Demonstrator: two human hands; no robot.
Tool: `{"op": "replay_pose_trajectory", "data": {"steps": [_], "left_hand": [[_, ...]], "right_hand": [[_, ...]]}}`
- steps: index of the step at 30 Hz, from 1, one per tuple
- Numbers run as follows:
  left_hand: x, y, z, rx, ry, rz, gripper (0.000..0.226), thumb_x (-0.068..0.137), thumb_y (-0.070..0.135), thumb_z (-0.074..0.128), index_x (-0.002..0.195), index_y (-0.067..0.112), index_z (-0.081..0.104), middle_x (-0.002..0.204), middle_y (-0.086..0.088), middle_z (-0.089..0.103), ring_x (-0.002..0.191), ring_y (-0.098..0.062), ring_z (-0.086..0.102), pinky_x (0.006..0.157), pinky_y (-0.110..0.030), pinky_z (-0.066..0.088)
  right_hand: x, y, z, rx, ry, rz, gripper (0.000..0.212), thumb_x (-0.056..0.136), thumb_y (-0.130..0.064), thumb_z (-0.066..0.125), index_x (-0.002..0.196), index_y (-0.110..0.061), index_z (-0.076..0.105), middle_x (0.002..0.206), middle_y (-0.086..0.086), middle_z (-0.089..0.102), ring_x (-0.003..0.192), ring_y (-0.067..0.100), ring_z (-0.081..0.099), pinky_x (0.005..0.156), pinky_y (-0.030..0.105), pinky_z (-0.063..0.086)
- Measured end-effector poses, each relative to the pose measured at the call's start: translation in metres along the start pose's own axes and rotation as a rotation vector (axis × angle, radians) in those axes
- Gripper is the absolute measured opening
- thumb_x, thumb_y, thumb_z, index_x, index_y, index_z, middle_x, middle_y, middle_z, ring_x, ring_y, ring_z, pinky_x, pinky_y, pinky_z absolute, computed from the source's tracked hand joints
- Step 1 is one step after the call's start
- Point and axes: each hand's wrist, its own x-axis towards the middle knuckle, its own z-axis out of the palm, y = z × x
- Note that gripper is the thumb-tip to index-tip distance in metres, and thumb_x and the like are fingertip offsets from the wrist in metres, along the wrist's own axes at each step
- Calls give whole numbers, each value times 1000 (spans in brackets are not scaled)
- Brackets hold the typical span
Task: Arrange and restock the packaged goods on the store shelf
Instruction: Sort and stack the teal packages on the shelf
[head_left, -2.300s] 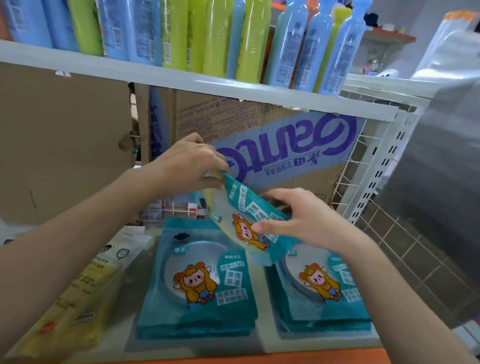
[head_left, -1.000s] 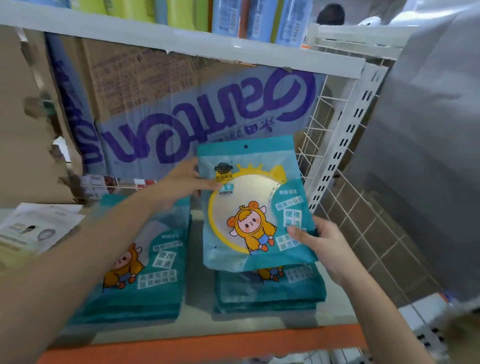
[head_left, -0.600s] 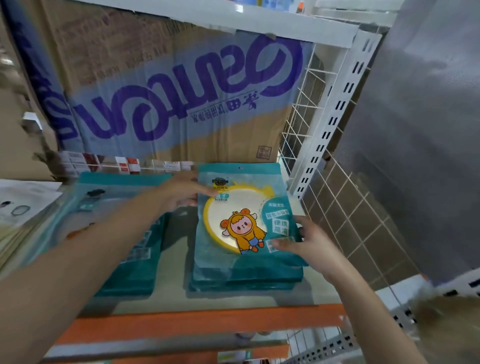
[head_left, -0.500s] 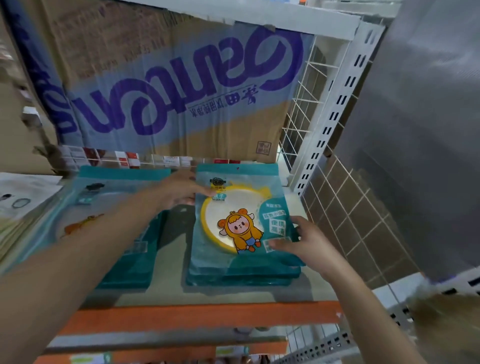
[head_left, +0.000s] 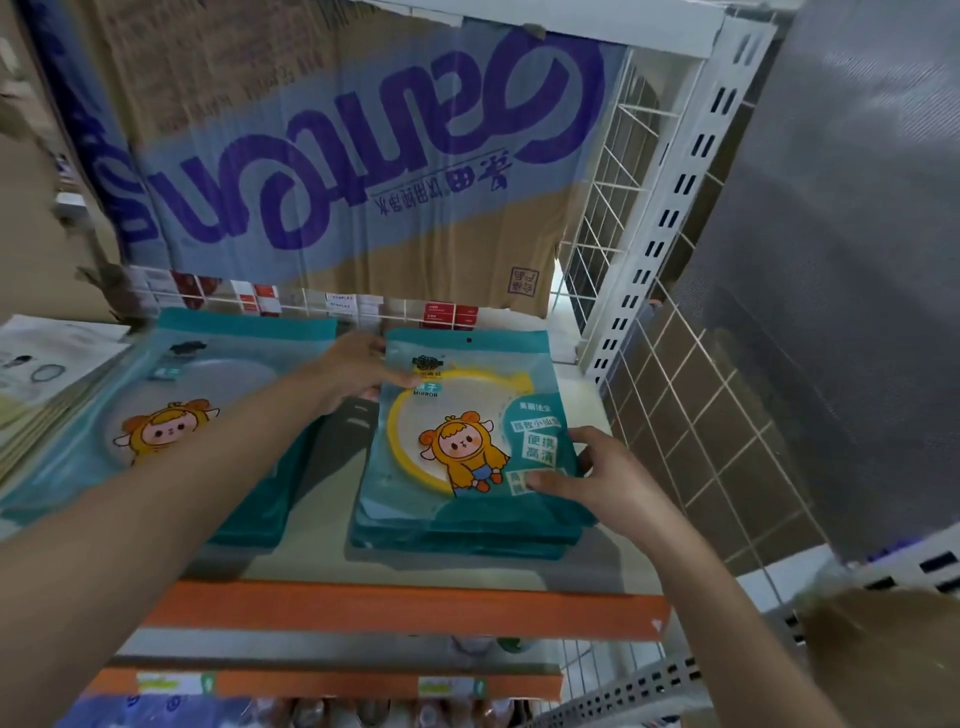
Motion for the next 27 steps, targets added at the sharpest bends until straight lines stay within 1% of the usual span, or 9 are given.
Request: {"op": "replay_pose_trajectory", "data": {"steps": [6,9,13,17,20,22,23,25,27], "left_hand": [[-1,1,2,24,32,-4,43,73,8,72,113,3,56,101,-6,64,87,-19,61,65,-25,48],[-3,2,2,31,31,-1,37,75,7,71,109,4,57,88,0,62,77,-12,58,60,-22,45],[-5,0,3,17,31,-4,25,76,7,70,97,11,58,85,3,61,79,-13,58,60,-22,45],[-8,0,3,14,19,-4,19,78,7,68,93,12,58,86,3,62,83,-14,58,62,-22,46],[-8,-1,3,16,23,9,25,78,7,69,100,11,58,92,1,63,88,-16,58,66,-23,47],[-8,-2,4,38,30,31,28,78,8,69,102,12,57,93,4,61,90,-14,56,75,-24,47],[-9,-2,5,53,29,44,28,78,8,68,104,12,57,94,4,59,91,-12,54,81,-26,44],[-10,-1,6,79,21,55,32,79,8,68,110,9,58,102,2,60,94,-11,53,85,-27,39],[-10,-2,7,95,17,53,37,79,8,67,115,7,58,111,-2,61,97,-12,52,86,-28,38]], "right_hand": [[-1,2,1,-16,7,-12,67,74,-40,74,132,-20,45,86,-15,52,86,14,61,69,31,52],[-1,2,1,-49,12,-30,68,75,-42,73,133,-21,45,97,-10,55,91,14,61,72,31,51],[-2,1,2,-95,18,-45,68,77,-43,71,135,-23,43,100,-9,52,91,12,58,71,28,47],[-3,0,2,-107,15,-52,64,77,-44,70,133,-23,46,101,-9,53,92,12,57,73,29,48],[-4,-2,1,-153,30,-55,63,77,-47,68,132,-24,46,105,-7,54,94,12,56,74,30,48],[-6,-2,0,-217,42,-47,67,77,-52,66,133,-23,44,114,-3,55,98,14,55,75,31,48],[-6,-3,-1,-232,36,-41,67,77,-53,65,133,-21,44,118,-2,55,100,14,55,77,32,48],[-7,-3,-1,-224,0,-52,57,80,-52,63,127,-24,48,121,-2,57,99,12,54,79,32,48],[-8,-4,0,-204,-28,-71,45,83,-48,62,121,-26,52,119,-6,60,95,9,53,78,31,48]]}}
